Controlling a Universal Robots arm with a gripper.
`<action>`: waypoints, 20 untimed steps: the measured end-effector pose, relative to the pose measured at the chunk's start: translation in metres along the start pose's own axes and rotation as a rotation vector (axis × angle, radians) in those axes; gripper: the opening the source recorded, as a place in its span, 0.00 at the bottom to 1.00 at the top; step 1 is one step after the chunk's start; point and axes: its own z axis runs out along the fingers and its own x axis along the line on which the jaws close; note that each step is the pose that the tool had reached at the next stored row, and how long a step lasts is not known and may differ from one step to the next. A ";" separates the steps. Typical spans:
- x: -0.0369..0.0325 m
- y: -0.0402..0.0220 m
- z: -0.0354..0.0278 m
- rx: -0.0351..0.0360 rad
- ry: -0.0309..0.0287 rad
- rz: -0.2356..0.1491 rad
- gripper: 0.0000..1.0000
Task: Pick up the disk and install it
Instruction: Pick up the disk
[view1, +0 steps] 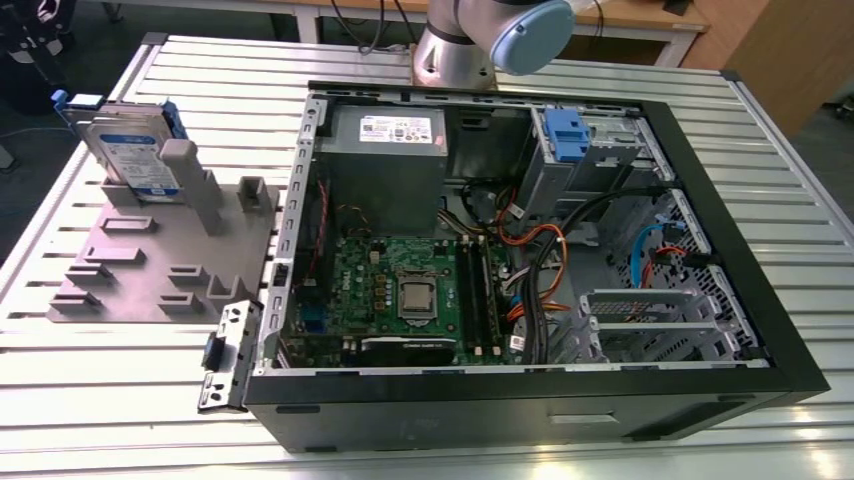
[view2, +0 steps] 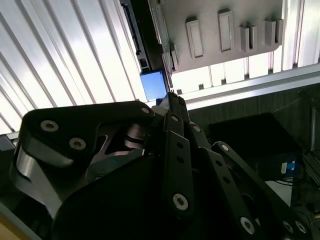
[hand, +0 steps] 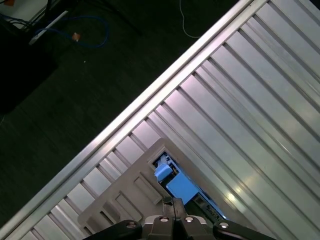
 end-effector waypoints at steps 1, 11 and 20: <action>0.0000 0.0000 0.0000 0.0000 -0.0001 0.000 0.11; 0.0000 0.0000 0.0000 0.0000 0.0000 0.000 0.11; 0.0000 0.0000 0.0000 -0.0007 0.0018 -0.041 0.11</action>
